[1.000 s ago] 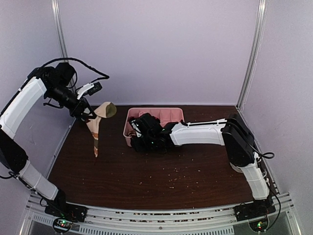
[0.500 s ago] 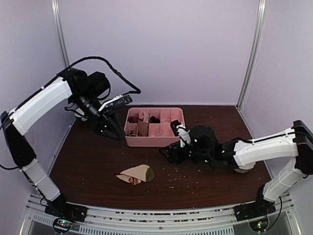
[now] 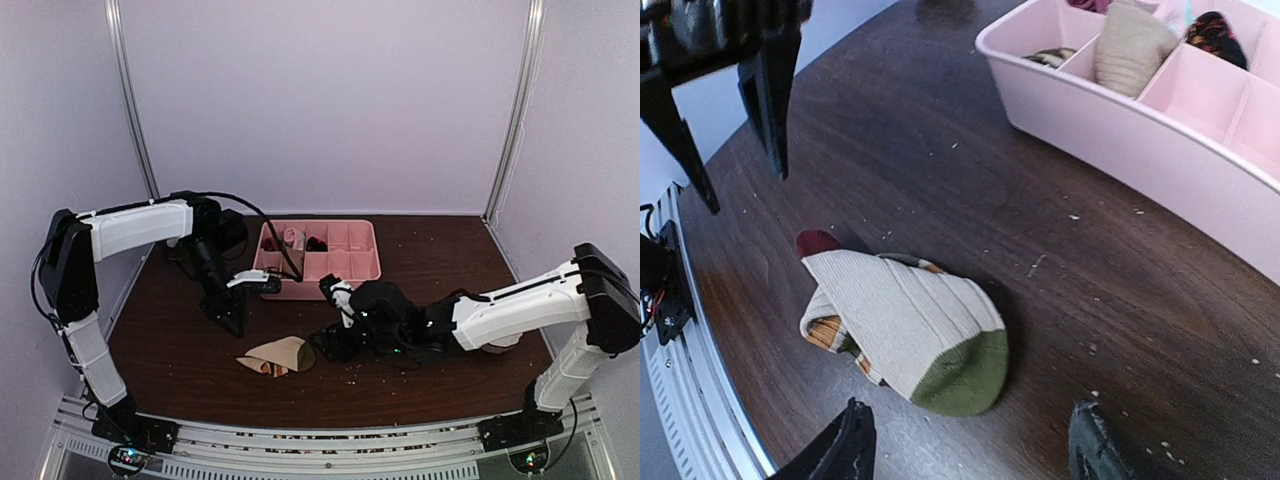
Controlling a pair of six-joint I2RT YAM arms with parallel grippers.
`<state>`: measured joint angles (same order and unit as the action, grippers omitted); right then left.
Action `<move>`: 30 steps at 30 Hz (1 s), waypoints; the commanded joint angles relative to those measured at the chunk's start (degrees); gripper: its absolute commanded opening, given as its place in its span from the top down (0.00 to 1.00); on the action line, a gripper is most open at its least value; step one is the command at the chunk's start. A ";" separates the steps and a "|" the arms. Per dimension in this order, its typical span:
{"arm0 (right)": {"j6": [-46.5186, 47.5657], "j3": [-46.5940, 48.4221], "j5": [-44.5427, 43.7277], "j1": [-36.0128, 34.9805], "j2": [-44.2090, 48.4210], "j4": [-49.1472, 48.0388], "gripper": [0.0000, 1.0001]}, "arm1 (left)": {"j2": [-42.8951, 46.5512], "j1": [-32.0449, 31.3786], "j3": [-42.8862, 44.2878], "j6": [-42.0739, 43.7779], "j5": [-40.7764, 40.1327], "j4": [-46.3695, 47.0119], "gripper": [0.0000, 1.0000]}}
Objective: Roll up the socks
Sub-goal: Pick up the sock from the center of the board.
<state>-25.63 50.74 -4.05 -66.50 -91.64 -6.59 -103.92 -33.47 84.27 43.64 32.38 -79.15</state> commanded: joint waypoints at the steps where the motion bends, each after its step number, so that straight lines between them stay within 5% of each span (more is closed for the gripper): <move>1: 1.08 9.09 0.21 -1.61 -10.56 7.82 0.34 | 9.23 5.02 -1.93 -5.35 -10.82 8.44 0.58; 6: 1.33 15.24 3.08 -1.13 -19.66 8.78 0.38 | 21.29 6.72 -6.08 -7.12 -24.68 11.07 0.52; 7: 0.92 16.13 3.48 -0.95 -20.89 9.36 0.40 | 24.23 7.85 -7.94 -7.42 -27.66 13.20 0.22; 8: 0.38 16.92 3.99 -0.83 -21.90 9.89 0.44 | 26.96 9.72 -10.57 -7.81 -30.43 16.11 0.05; 9: -0.30 17.22 4.39 -0.74 -22.60 9.89 0.46 | 29.61 11.60 -13.48 -8.72 -34.14 19.34 0.02; 13: -1.78 16.05 5.20 -0.74 -23.70 7.31 0.54 | 36.56 20.87 -20.71 -8.38 -39.26 28.70 0.02; 20: -1.80 15.72 4.48 -0.74 -21.76 7.20 0.99 | 35.92 22.68 -19.52 -7.78 -28.81 22.74 0.02; 30: 3.05 16.37 -0.74 -0.48 -6.26 14.42 1.00 | 32.81 22.46 -19.92 -11.32 -17.07 21.15 0.15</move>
<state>-24.93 66.39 -0.62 -67.46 -106.06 5.02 -70.61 -10.83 64.05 34.72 8.93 -57.95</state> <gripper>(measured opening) 0.022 0.864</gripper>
